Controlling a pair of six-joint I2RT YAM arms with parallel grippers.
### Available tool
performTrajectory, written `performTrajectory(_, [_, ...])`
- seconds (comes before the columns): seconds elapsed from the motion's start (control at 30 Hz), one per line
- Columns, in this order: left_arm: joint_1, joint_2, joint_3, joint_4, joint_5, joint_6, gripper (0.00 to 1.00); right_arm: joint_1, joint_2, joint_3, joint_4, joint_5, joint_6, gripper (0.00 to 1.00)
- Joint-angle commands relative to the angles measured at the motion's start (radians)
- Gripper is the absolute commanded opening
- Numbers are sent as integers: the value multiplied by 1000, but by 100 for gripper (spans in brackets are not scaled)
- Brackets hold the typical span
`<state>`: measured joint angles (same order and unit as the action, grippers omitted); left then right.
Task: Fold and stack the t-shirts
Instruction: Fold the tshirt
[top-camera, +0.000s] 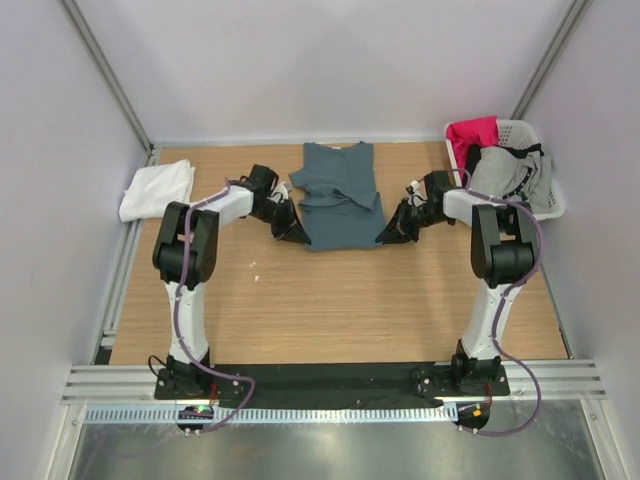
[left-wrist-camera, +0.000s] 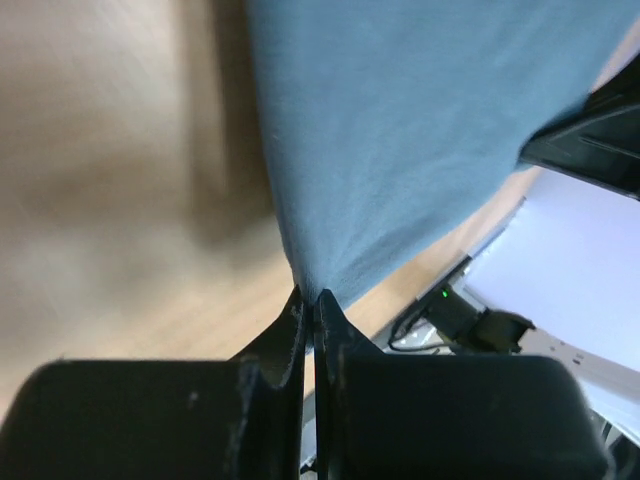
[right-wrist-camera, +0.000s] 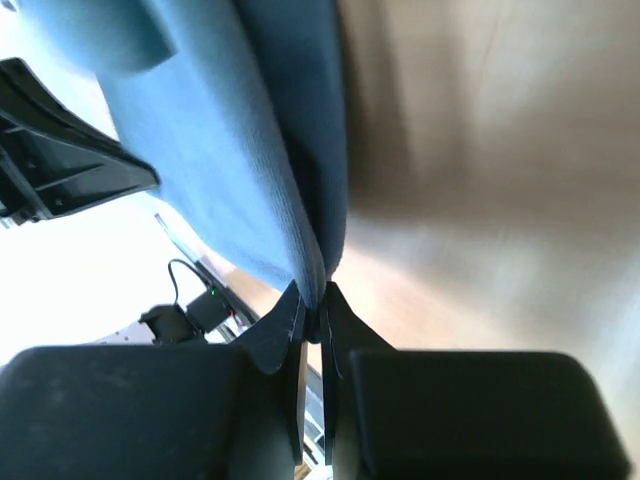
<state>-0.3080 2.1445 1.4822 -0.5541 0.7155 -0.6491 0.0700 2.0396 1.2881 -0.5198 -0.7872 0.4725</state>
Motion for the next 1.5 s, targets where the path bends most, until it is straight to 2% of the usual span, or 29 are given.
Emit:
performTrajectory(0.0, [-6,-170,-29,-17,62,-9,0,-1,-156,-52,-58,-1,-20,8])
performTrajectory(0.17, [-39,-316,-43,-82,68,32,0,10,-309,-102,-132,-23,-28,5])
performTrajectory(0.3, [-59,-434,-72,-130,53,77,0,22,-430,-64,-262,-55,-96,4])
performTrajectory(0.4, [-86,-474,-99,-145,36,104,0,28,-462,-47,-333,-57,-138,4])
performTrajectory(0.57, [-114,-512,-155,-156,6,115,0,30,-453,-65,-333,-55,-161,4])
performTrajectory(0.7, [-114,-503,-220,-153,16,105,0,37,-429,-121,-249,-50,-108,3])
performTrajectory(0.8, [-103,-486,-198,-144,4,109,0,48,-391,-83,-224,-50,-92,3])
performTrajectory(0.97, [-33,-419,-5,-147,-19,124,0,56,-256,196,-250,-64,-120,2])
performTrajectory(1.1, [29,-281,189,-155,-48,155,0,56,-42,479,-226,-67,-106,1])
performTrajectory(1.13, [44,-250,234,-153,-54,163,0,56,3,591,-215,-67,-91,2])
performTrajectory(1.27, [69,-85,435,-116,-116,196,1,56,224,830,-133,-50,-60,4])
performTrajectory(1.3, [70,-39,469,-109,-146,207,6,57,270,856,-105,-52,-45,17])
performTrajectory(1.33, [69,36,501,-101,-222,236,23,56,348,908,-88,-47,-26,33])
performTrajectory(1.37, [67,75,542,-101,-273,255,40,56,384,934,-79,-43,-15,43])
performTrajectory(1.4, [63,99,609,-104,-344,326,48,53,399,954,-54,-40,-11,56])
performTrajectory(1.43, [55,112,640,-104,-390,342,49,53,401,958,-37,-38,-11,59])
performTrajectory(1.47, [56,115,662,-102,-427,342,56,51,390,959,-16,-37,-20,61])
